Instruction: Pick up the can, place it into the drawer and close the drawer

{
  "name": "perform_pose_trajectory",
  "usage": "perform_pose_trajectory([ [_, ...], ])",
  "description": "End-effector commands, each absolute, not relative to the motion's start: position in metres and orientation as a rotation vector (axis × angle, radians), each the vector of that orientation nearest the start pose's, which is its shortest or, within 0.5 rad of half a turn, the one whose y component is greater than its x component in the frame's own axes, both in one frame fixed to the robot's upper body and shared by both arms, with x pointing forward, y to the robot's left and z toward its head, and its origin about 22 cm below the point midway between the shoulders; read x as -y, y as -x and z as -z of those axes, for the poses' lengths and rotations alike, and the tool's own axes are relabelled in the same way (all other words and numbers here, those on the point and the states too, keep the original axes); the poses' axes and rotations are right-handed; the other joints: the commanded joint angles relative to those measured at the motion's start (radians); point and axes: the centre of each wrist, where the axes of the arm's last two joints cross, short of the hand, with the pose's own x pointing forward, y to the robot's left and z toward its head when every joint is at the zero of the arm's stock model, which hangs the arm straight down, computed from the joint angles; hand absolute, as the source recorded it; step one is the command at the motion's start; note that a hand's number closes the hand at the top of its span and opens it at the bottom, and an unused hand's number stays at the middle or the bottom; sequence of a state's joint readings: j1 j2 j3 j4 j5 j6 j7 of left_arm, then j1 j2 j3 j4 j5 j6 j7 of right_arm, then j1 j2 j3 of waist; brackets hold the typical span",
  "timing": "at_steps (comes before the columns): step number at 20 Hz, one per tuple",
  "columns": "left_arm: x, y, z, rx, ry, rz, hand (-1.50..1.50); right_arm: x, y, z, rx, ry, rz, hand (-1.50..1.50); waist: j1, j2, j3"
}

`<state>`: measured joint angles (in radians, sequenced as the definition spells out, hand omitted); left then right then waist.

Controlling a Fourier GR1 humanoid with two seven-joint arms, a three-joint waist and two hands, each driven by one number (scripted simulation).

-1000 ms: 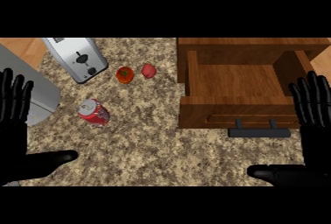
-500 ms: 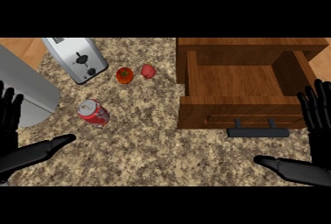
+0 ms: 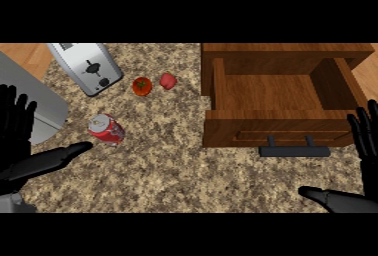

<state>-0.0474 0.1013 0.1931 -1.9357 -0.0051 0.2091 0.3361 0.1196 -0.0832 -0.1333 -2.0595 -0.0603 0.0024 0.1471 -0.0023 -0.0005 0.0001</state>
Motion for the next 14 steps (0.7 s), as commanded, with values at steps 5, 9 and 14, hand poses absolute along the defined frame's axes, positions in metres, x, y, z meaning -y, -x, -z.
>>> perform_pose_trajectory([
  [5,-0.266,-0.255,-0.079,1.572,-0.298,-0.269,-1.5,0.281,-0.191,-0.117,1.821,0.168,0.095,-1.5,-0.001,0.0,0.0],
  [9,-0.243,-0.248,-0.044,1.549,-0.332,-0.267,-1.5,0.293,-0.18,-0.098,1.838,0.176,0.054,-1.5,-0.001,0.0,0.0],
  [14,-0.245,-0.247,-0.003,1.514,-0.364,-0.267,-1.5,0.3,-0.181,-0.113,1.826,0.187,0.065,-1.5,-0.001,0.0,0.0],
])
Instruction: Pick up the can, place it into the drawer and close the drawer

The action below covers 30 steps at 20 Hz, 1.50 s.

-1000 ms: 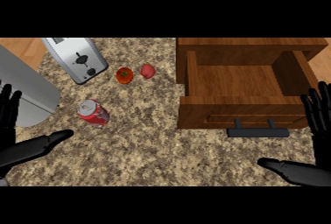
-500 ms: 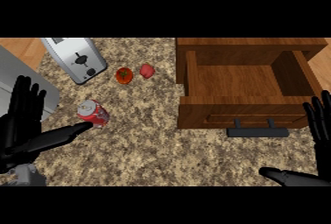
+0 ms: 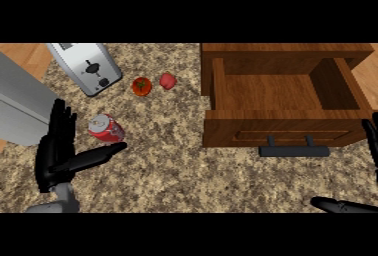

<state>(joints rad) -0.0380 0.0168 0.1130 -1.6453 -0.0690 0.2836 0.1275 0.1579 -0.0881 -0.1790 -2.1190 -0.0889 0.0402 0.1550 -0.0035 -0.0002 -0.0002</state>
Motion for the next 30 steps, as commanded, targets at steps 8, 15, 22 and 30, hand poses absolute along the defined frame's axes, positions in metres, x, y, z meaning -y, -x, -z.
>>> perform_pose_trajectory([
  [8,-0.257,-0.261,0.035,1.494,-0.419,-0.312,-1.5,0.288,-0.168,-0.1,1.826,0.192,0.067,-1.5,-0.001,0.0,0.0],
  [15,-0.267,-0.245,0.088,1.463,-0.399,-0.347,-1.5,0.309,-0.166,-0.135,1.83,0.201,0.062,-1.5,-0.003,0.001,0.0],
  [22,-0.288,-0.274,0.092,1.445,-0.402,-0.367,-1.5,0.3,-0.145,-0.126,1.855,0.201,0.066,-1.5,-0.006,0.001,0.0],
  [30,-0.3,-0.284,0.109,1.427,-0.429,-0.397,-1.5,0.297,-0.15,-0.116,1.834,0.2,0.073,-1.5,-0.006,0.001,0.0],
])
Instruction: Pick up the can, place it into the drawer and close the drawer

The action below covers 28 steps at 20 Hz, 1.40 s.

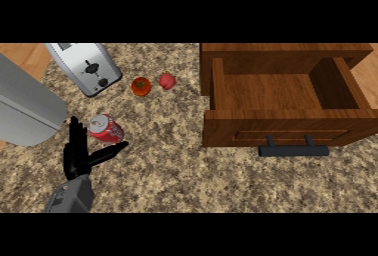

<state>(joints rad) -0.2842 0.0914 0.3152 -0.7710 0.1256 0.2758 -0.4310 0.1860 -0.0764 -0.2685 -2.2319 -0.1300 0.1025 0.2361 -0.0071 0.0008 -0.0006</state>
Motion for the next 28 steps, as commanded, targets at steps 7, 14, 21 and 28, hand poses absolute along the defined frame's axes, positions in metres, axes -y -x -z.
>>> perform_pose_trajectory([
  [7,-0.308,-0.286,0.12,1.439,-0.389,-0.366,-1.5,0.304,-0.166,-0.134,1.823,0.204,0.034,-1.5,0.0,0.0,0.0],
  [14,-0.314,-0.314,0.105,1.463,-0.299,-0.294,-1.5,0.297,-0.186,-0.138,1.847,0.205,0.038,-1.5,-0.011,0.007,-0.001],
  [21,-0.296,-0.306,0.119,1.511,-0.177,-0.302,1.5,0.299,-0.157,-0.14,1.835,0.211,0.049,-1.5,-0.015,0.005,-0.001],
  [28,-0.287,-0.33,0.101,1.549,-0.128,-0.238,1.5,0.302,-0.17,-0.133,1.877,0.222,0.037,-1.5,-0.016,0.006,-0.001],
])
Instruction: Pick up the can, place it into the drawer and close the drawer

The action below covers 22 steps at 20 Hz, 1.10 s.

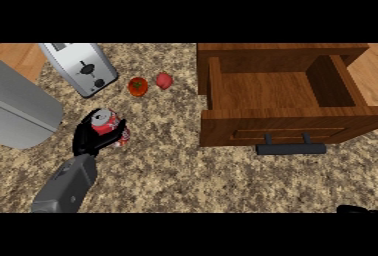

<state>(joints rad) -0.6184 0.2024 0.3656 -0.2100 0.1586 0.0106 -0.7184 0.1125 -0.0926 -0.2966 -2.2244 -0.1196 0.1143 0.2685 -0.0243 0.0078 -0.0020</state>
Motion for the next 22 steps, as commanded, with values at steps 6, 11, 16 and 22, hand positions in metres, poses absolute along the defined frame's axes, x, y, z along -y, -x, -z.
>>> perform_pose_trajectory([
  [6,-0.224,-0.34,0.102,1.581,0.012,-0.09,1.5,0.301,-0.165,-0.139,1.87,0.241,0.05,-1.5,0.003,-0.004,0.001],
  [11,-0.21,-0.346,0.095,1.632,0.093,-0.13,1.5,0.295,-0.181,-0.148,1.861,0.241,0.057,-1.5,0.017,-0.006,0.001],
  [16,-0.194,-0.375,0.055,1.624,0.135,-0.06,1.5,0.299,-0.165,-0.156,1.854,0.298,0.061,-1.5,0.026,-0.013,0.002],
  [22,-0.155,-0.396,0.005,1.688,0.133,0.047,1.5,0.288,-0.155,-0.139,1.852,0.291,0.069,-1.5,0.03,-0.018,0.003],
])
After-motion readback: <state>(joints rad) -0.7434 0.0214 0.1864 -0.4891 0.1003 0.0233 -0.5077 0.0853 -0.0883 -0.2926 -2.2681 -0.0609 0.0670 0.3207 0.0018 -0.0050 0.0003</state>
